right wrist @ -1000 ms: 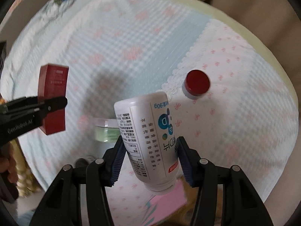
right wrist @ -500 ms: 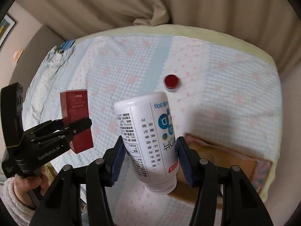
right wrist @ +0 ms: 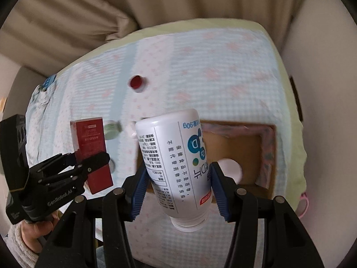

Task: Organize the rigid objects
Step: 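Carry the red box and white bottle over the cardboard box, then release the red box from the left tool while the right tool releases the bottle into the box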

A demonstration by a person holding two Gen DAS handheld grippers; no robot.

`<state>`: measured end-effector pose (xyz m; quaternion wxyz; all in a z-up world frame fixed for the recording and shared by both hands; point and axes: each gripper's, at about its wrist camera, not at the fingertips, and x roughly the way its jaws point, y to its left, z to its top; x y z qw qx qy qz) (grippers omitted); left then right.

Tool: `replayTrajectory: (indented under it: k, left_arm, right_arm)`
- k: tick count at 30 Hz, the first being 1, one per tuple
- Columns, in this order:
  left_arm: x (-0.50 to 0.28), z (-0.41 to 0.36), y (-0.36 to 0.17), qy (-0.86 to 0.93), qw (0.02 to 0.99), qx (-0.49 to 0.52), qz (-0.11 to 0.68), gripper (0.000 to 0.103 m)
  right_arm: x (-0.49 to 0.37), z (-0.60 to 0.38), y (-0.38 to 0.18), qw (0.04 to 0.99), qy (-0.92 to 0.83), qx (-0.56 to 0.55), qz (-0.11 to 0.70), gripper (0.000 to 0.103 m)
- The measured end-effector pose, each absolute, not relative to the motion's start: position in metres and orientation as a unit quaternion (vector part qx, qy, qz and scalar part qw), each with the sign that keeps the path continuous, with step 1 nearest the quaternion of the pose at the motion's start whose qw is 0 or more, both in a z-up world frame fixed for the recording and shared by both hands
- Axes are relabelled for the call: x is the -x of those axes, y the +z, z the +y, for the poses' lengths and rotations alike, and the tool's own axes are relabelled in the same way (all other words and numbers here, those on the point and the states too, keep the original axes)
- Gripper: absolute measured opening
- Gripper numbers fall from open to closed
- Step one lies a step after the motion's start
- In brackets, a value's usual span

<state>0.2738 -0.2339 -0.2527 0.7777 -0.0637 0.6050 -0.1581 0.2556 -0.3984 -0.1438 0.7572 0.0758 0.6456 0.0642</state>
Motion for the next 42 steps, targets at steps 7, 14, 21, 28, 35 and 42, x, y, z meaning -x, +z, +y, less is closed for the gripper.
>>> replayTrajectory:
  k: [7, 14, 21, 28, 35, 42]
  left_arm:
    - [-0.278, -0.296, -0.296, -0.176, 0.749, 0.033, 0.638, 0.038]
    - [-0.291, -0.345, -0.344, -0.185, 0.725, -0.028, 0.662, 0.038]
    - [-0.305, -0.381, -0.382, -0.194, 0.701, -0.083, 0.682, 0.038]
    - [-0.324, -0.390, -0.399, -0.217, 0.688, -0.120, 0.682, 0.038]
    - [-0.323, -0.378, -0.387, -0.236, 0.700, -0.132, 0.661, 0.103]
    - [-0.324, -0.358, -0.388, -0.211, 0.705, -0.113, 0.668, 0.103]
  right_arm:
    - [-0.246, -0.461, -0.186, 0.738, 0.022, -0.099, 0.667, 0.050]
    - [-0.244, -0.497, -0.231, 0.719, 0.002, -0.133, 0.683, 0.050]
    - [-0.246, -0.517, -0.268, 0.709, -0.006, -0.151, 0.689, 0.050]
    - [-0.246, -0.524, -0.288, 0.700, -0.002, -0.167, 0.695, 0.050]
    - [-0.247, -0.535, -0.286, 0.708, 0.003, -0.212, 0.673, 0.089]
    - [-0.233, -0.539, -0.275, 0.728, 0.008, -0.239, 0.643, 0.103]
